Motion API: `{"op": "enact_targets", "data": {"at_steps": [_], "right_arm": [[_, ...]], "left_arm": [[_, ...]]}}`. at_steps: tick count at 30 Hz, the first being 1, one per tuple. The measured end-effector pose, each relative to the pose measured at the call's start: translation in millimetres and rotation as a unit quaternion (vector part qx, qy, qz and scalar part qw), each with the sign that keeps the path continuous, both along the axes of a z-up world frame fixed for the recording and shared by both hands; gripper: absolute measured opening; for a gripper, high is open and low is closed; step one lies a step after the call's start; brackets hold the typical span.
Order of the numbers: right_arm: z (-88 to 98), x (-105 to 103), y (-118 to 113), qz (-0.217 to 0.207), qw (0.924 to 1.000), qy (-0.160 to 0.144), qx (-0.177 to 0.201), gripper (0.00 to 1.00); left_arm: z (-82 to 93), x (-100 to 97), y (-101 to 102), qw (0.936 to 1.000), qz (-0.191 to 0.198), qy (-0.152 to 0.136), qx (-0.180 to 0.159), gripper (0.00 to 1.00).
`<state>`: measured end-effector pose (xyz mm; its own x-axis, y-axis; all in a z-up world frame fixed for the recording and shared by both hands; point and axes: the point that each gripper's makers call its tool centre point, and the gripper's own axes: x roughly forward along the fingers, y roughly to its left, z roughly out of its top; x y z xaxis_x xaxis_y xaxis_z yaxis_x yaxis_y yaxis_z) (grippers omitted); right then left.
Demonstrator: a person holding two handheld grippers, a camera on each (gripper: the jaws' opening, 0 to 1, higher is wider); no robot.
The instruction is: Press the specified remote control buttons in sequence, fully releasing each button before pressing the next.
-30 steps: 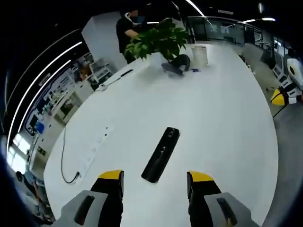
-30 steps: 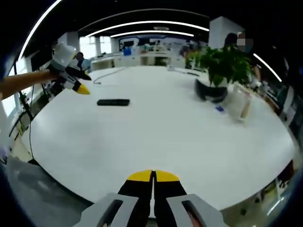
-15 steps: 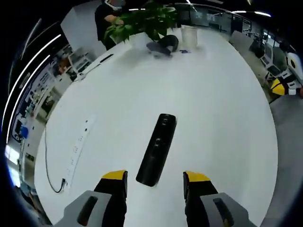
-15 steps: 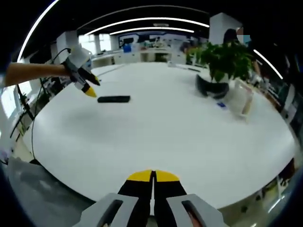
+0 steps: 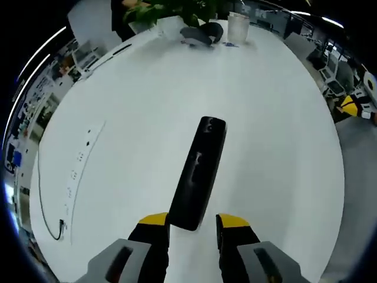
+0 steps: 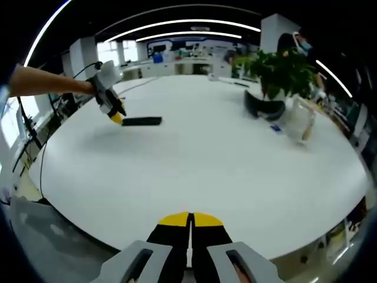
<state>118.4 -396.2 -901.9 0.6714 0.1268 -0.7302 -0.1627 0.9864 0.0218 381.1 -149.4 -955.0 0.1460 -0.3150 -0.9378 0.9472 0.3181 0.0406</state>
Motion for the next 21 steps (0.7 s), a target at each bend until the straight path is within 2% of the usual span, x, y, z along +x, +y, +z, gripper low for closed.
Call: {"op": "enact_targets", "data": {"at_steps": [1,6,9,14,16,21], "right_arm": [[0.0,0,0,0.0,1.0,0.0,0.0,0.0],[-1.3,0,1,0.002,1.0,0.005,0.0,0.0],[-1.3,0,2,0.002,1.0,0.005,0.0,0.0],[-1.1,0,1,0.002,1.0,0.005,0.001,0.0],[-1.2,0,2,0.003,1.0,0.005,0.001,0.0],[-1.5,0,2,0.003,1.0,0.006,0.001,0.0]], "left_arm": [[-1.1,1.8,-1,0.9999,-0.006,-0.006,0.006,0.31],[-9.1,3.4,1,0.9991,-0.024,-0.003,0.034,0.3],[-12.2,6.6,2,0.9988,-0.028,-0.005,0.039,0.29],[-17.5,5.8,11,0.9973,-0.037,0.01,0.063,0.25],[-19.1,5.8,8,0.998,-0.029,0.016,0.055,0.25],[-18.3,6.6,8,0.9975,-0.032,0.021,0.06,0.25]]}}
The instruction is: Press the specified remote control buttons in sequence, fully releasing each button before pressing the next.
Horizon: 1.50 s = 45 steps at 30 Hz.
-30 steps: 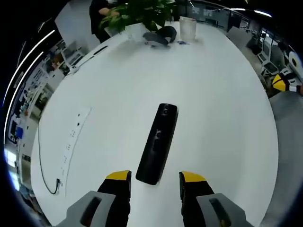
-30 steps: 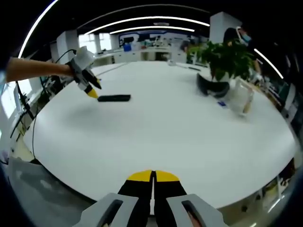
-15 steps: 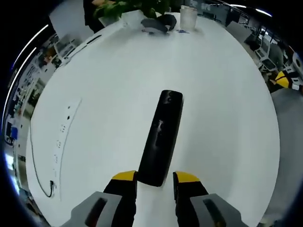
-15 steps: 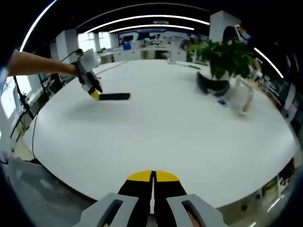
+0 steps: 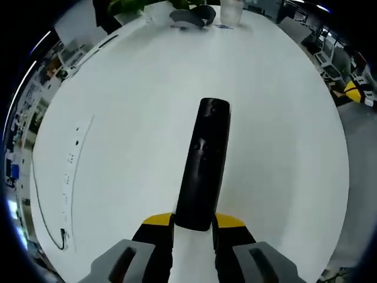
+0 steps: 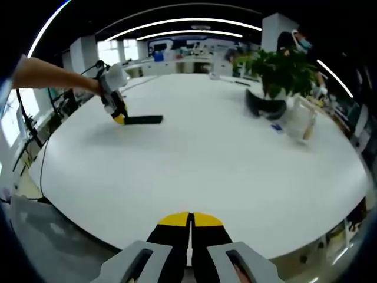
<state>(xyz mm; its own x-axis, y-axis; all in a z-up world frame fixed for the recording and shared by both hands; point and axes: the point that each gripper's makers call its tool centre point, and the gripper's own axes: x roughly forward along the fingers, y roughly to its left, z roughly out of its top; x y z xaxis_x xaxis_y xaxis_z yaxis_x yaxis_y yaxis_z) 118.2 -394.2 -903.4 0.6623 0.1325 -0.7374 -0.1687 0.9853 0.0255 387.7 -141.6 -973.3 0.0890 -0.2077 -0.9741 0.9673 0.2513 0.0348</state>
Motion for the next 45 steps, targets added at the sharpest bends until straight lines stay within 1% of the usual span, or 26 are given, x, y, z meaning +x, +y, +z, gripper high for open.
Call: {"op": "enact_targets", "data": {"at_steps": [6,12,16,19,21,24,26,29,31,40,42,45], "right_arm": [[1.8,1,-1,-0.004,1.0,-0.005,0.0,0.0],[2.5,2,-2,-0.005,1.0,-0.006,0.0,0.0],[1.8,1,-1,-0.003,1.0,-0.005,0.002,0.0],[1.1,1,-1,-0.001,1.0,-0.004,0.001,0.0],[1.6,2,0,-0.001,1.0,-0.005,0.002,0.0],[1.5,2,-1,-0.001,1.0,-0.005,0.002,0.0],[2.1,2,-1,-0.001,1.0,-0.007,0.002,0.0],[3.0,3,-1,-0.002,1.0,-0.008,0.004,0.0],[3.9,3,-1,-0.003,0.9999,-0.011,0.005,0.0],[7.0,4,1,-0.001,0.9997,-0.019,0.014,0.0],[7.0,4,0,-0.002,0.9997,-0.02,0.014,0.0],[6.3,4,1,-0.003,0.9997,-0.018,0.016,0.0]], "left_arm": [[0.8,-1.6,0,0.9998,0.007,-0.006,0.019,0.23],[1.8,-0.3,0,0.9996,0.008,-0.015,0.02,0.21],[2.6,-2.2,0,0.9996,0.011,-0.014,0.021,0.21],[1.7,-5.7,-1,0.9995,0.023,-0.002,0.02,0.21],[0.6,-3.3,-1,0.9995,0.024,-0.003,0.02,0.21],[-0.6,-7.5,0,0.9994,0.029,0.007,0.019,0.21],[-1.7,-13.3,1,0.999,0.032,0.022,0.023,0.21],[-2.5,-17.8,1,0.9991,0.028,0.021,0.027,0.21],[-2.9,-25.2,-1,0.999,0.027,0.023,0.026,0.21],[-4.8,-40.1,2,0.9988,0.024,0.03,0.03,0.21],[-4.9,-45.3,2,0.9986,0.028,0.036,0.029,0.21],[-5.2,-49.5,2,0.9985,0.031,0.036,0.028,0.21]]}}
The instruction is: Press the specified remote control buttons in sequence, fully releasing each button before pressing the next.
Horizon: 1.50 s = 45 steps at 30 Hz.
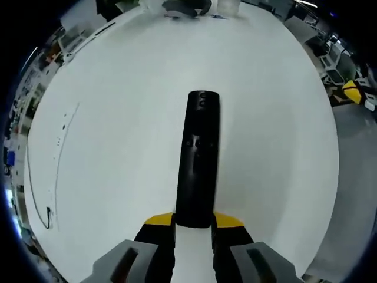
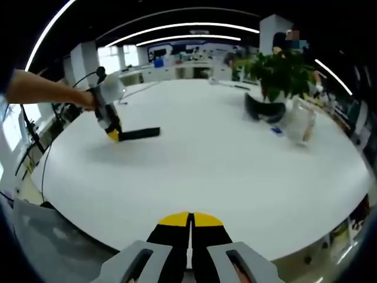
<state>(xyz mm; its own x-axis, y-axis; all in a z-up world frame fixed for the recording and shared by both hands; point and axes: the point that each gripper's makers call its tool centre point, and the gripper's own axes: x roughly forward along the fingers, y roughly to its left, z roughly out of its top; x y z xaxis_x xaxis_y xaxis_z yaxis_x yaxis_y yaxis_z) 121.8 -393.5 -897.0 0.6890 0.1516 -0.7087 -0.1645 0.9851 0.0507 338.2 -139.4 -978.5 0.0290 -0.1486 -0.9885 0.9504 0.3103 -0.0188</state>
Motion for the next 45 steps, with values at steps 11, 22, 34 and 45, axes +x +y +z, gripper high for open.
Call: {"op": "enact_targets", "data": {"at_steps": [11,22,34,45], "right_arm": [[-1.7,-1,-5,-0.017,0.9998,0.007,-0.004,0.0],[-7.1,-5,-7,-0.02,0.9995,0.021,-0.009,0.0],[-19.9,-12,-13,-0.016,0.9984,0.052,-0.016,0.0],[-19.2,-13,-15,-0.019,0.9982,0.055,-0.017,0.0]], "left_arm": [[0.4,-30.5,-2,1.0,-0.009,0.001,0.001,0.21],[5.9,-65.2,0,0.9999,-0.012,0.001,-0.008,0.21],[14.3,-91.6,5,0.9999,-0.012,-0.005,-0.012,0.21],[18.7,-119.8,-1,0.9997,-0.013,-0.005,-0.017,0.21]]}}
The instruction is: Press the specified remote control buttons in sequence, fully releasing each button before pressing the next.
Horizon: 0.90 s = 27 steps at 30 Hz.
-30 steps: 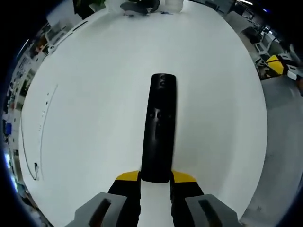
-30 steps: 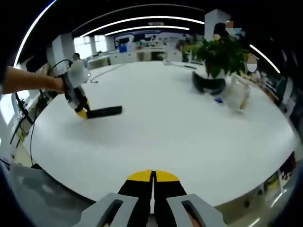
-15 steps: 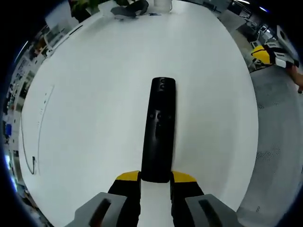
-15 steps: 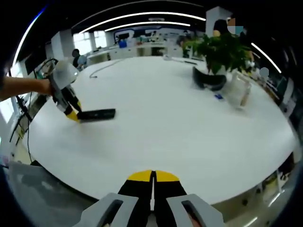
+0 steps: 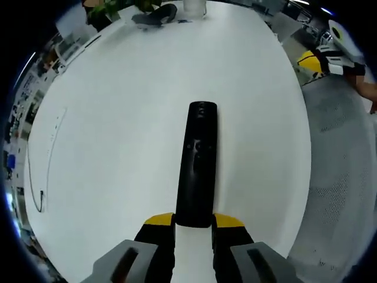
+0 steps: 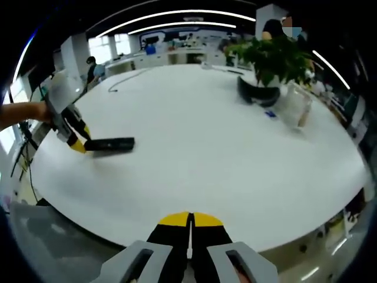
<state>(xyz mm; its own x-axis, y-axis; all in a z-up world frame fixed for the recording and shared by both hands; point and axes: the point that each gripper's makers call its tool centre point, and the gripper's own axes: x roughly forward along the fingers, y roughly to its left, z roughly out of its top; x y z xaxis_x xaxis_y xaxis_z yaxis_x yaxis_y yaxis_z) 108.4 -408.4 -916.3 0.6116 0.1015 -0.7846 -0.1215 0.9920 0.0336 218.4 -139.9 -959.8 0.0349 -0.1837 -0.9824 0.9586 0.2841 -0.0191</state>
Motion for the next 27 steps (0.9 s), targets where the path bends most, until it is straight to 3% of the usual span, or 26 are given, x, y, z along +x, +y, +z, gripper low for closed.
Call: {"op": "enact_targets", "data": {"at_steps": [11,27], "right_arm": [[-4.1,-6,1,0.001,0.9999,0.017,0.004,0.0],[-5.7,-10,12,0.026,0.9991,0.029,0.018,0.0]], "left_arm": [[0.0,-35.8,1,1.0,0.003,0.0,0.003,0.21],[-6.2,-95.5,-6,0.9977,0.063,0.012,-0.024,0.21]]}}
